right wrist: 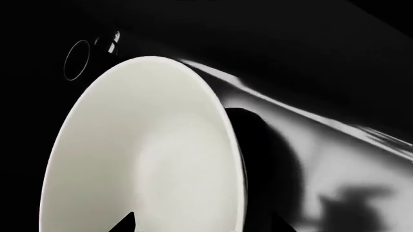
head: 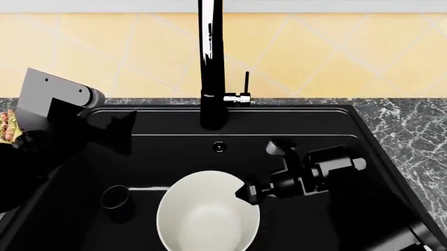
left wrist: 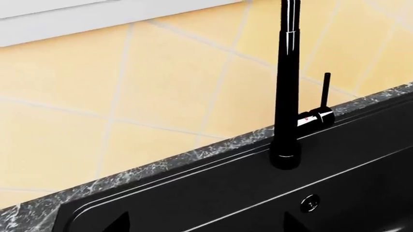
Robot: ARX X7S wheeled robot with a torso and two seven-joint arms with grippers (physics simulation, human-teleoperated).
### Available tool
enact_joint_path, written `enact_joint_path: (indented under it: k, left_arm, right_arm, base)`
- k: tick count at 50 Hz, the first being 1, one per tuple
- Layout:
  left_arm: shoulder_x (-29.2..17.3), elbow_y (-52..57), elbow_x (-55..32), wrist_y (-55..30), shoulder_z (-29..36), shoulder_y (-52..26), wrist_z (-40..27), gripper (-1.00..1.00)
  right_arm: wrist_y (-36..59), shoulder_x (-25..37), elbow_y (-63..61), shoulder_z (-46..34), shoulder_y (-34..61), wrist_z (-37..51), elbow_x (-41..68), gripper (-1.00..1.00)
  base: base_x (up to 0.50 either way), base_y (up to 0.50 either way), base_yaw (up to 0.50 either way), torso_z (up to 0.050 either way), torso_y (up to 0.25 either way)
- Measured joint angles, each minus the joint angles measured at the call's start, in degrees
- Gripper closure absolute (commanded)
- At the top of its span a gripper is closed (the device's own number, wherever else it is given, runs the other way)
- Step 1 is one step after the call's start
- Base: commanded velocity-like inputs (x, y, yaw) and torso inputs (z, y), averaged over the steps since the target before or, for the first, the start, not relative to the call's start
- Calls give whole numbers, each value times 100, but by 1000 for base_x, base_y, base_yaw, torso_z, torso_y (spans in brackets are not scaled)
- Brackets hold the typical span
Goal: Pick the cup and bowl from the sink and place them on the counter for drying.
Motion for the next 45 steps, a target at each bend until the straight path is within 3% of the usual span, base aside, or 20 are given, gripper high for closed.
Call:
enact_joint_path:
  k: [19, 42, 43, 45]
  left_arm:
    - [-14, -52, 56, 93, 43, 21, 7, -100]
    - [-10, -102, 81, 169, 98, 56, 16, -100]
    - [-9, -102, 81, 173, 99, 59, 15, -100]
    - [-4, -101, 83, 179, 104, 65, 10, -100]
  right_arm:
    - [159, -169, 86, 2097, -282, -273, -2236, -100]
    - [245, -252, 101, 2853, -394, -363, -3009, -100]
    - [244, -252, 101, 2866, -389, -370, -3019, 100]
    - [239, -250, 101, 2895, -379, -373, -3034, 100]
  base:
    - [0, 0, 0, 0, 0]
    - [0, 0, 0, 0, 0]
    - [0, 0, 0, 0, 0]
    - [0, 0, 0, 0, 0]
